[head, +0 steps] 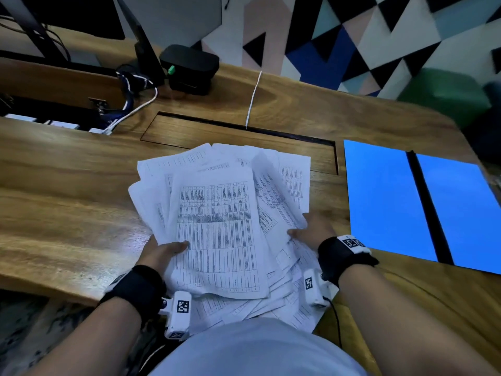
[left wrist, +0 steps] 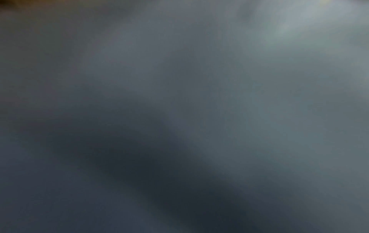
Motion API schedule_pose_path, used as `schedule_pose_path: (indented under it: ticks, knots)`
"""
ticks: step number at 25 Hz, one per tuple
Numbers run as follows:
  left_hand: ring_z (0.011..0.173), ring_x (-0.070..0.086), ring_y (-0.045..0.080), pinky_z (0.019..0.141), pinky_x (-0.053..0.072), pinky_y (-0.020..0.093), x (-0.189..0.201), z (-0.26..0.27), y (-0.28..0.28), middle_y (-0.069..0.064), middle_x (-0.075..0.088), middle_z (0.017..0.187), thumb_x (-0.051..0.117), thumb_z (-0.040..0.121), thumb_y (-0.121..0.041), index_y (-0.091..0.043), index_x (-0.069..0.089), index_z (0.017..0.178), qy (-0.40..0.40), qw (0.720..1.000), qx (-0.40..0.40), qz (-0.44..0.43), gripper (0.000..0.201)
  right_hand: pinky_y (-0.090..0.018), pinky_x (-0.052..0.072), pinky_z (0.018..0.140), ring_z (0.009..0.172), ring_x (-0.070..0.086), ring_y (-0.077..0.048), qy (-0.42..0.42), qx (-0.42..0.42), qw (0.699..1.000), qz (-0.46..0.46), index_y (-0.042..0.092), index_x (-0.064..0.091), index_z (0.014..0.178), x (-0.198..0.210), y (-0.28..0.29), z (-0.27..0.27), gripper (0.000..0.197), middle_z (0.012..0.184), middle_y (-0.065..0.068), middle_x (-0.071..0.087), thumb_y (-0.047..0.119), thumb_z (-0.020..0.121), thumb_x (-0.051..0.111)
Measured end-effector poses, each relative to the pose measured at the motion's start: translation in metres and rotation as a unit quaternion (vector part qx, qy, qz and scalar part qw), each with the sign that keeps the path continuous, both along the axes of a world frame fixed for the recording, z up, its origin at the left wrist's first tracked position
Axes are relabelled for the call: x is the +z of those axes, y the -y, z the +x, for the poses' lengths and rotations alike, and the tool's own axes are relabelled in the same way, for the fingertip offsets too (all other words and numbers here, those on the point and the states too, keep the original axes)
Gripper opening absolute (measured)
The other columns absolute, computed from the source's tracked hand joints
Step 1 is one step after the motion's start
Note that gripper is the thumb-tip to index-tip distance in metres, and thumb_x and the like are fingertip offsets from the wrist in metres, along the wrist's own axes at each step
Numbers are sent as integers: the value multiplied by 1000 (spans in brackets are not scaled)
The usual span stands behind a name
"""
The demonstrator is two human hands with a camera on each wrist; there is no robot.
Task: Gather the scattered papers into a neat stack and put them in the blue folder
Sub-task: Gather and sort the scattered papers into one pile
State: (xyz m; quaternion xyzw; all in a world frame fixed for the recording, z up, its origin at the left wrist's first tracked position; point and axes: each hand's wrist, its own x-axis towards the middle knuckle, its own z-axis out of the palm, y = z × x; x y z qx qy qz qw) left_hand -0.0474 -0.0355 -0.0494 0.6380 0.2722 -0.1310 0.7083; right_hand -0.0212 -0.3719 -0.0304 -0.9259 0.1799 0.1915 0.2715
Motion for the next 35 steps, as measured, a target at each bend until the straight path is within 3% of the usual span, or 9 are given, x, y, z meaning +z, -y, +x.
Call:
schedule_pose_path:
  ticks: [4,7,9,13,17,19,24,30,35]
  knots:
    - [91,67,33,84,52,44,-1,2,5,17,68,107,74,68,5,-7,58,116,18,1000,-5,0,52,-34,47,97,118,55,-30,5,-34,998,-56,6,49,129,1,-3,-11,71,132,-13,53,32,71,80]
    - [77,62,25,72,49,31,-6,6,6,17,64,103,63,80,9,-6,53,113,12,1000,19,17,38,-28,47,76,90,59,-25,-45,5,998,-51,7,60,106,8,1,-15,42,113,-13,64,32,76,74]
    - [82,63,29,81,52,40,-10,7,5,19,65,109,63,79,9,-5,54,114,3,1000,24,20,39,-28,43,68,79,57,-25,-33,-23,999,-6,6,62,99,24,4,-17,27,95,-13,65,30,86,65]
    - [102,64,42,93,47,61,-14,8,1,25,64,117,65,77,11,-6,52,120,-6,999,30,9,49,-34,44,70,85,61,-36,136,-114,982,-65,4,64,100,78,20,-10,23,83,-20,62,23,93,53]
    - [103,62,34,91,49,46,-14,8,3,20,61,125,63,82,8,-8,44,131,7,1000,-2,2,56,-31,34,64,78,55,-29,384,-154,909,-54,9,59,89,145,33,-4,12,78,-17,57,18,90,52]
    - [112,57,32,98,46,45,-13,6,5,14,56,131,68,82,-4,-13,35,137,8,1000,-26,4,64,-33,39,64,78,55,-26,417,-153,896,10,11,59,85,158,28,0,13,80,-14,61,23,86,55]
    - [110,51,29,92,43,39,-11,1,14,11,50,124,60,88,1,-15,26,128,23,998,1,62,55,-34,49,68,85,67,-32,217,-97,964,121,9,68,87,73,-17,3,21,83,-13,68,26,78,61]
    - [120,52,29,100,42,43,-11,6,16,6,52,133,56,92,-35,-15,28,142,35,998,29,39,60,-38,44,91,109,52,-30,34,60,998,1,23,65,92,8,-46,7,31,113,-12,56,49,89,48]
    - [118,52,29,105,41,46,-19,1,22,7,51,130,65,88,-18,-15,20,141,21,997,25,67,70,-27,43,75,93,58,-29,123,-77,983,109,14,50,118,15,-54,-4,35,99,-11,56,-1,89,37]
